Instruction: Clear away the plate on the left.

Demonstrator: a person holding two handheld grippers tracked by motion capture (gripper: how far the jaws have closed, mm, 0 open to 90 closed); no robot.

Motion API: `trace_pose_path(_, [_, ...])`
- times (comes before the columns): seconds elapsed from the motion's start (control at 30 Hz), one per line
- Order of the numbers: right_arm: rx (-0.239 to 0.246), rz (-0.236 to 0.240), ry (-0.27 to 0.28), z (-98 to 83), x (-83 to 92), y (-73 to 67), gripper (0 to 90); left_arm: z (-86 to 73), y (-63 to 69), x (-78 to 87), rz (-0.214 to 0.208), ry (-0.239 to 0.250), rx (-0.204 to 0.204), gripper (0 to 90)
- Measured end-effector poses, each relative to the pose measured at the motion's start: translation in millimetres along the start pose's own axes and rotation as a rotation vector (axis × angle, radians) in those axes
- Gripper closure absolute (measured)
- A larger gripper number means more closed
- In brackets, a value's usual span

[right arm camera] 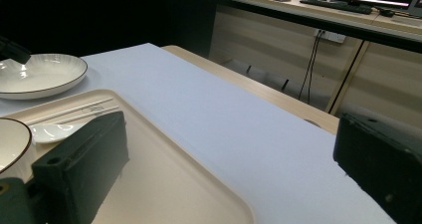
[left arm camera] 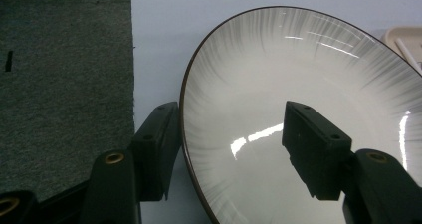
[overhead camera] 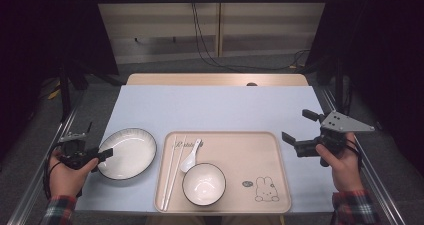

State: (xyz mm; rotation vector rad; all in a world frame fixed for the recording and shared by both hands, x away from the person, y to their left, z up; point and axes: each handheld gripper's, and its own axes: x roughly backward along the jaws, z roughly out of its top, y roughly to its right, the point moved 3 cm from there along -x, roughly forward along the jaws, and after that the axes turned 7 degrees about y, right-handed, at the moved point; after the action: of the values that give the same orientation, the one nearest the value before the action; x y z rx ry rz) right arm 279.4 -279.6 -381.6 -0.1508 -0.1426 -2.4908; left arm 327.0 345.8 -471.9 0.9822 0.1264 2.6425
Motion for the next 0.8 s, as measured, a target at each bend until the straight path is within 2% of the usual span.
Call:
trace_pose_path(0.07, [0.001,0.001,0.002,0.0,0.0,0.3,0.5,-0.8,-0.5,-0.1,0.008,-0.001,0.008,43.4])
trace_pose_path(0.1, [0.002,0.001,0.002,0.0,0.0,0.2,0.5,-1.1,-0.1,-0.6,0.016,0.005,0.026,45.8])
trace_pose_path(0.23, [0.002,0.000,-0.001,0.0,-0.4,-0.2,0.5,-1.4,-0.5,-0.9,0.034,0.000,0.035,49.0])
trace_pose_path(0.3, [0.004,-0.001,-0.001,-0.1,-0.5,-0.2,0.5,-3.1,-0.8,-2.1,0.033,0.007,0.045,50.1])
trace_pose_path(0.43, [0.008,0.000,-0.004,-0.4,-0.9,-0.1,0.5,-12.1,0.1,-9.7,0.020,-0.014,0.081,52.5])
trace_pose_path(0.47, [0.007,0.001,-0.004,-0.4,-1.0,-0.2,0.5,-13.7,1.1,-11.6,0.019,-0.010,0.103,52.8])
trace_pose_path(0.5, [0.007,0.002,-0.004,-0.4,-1.0,-0.3,0.5,-15.2,0.4,-11.9,0.016,-0.025,0.097,54.5])
trace_pose_path(0.57, [0.006,-0.004,-0.003,-0.5,-1.0,0.1,0.5,-15.8,-0.5,-12.5,0.018,-0.012,0.120,55.7])
trace_pose_path(0.67, [0.005,-0.002,-0.005,-0.9,-1.2,0.2,0.5,-16.5,-2.6,-12.8,0.019,0.003,0.179,60.5])
trace_pose_path(0.7, [0.005,0.002,-0.006,-1.0,-1.3,0.1,0.5,-16.7,-3.5,-12.0,0.008,-0.003,0.188,62.5])
trace_pose_path(0.8, [0.008,0.001,-0.006,-0.9,-1.6,-0.1,0.5,-18.1,-4.8,-13.4,0.010,0.028,0.247,66.3])
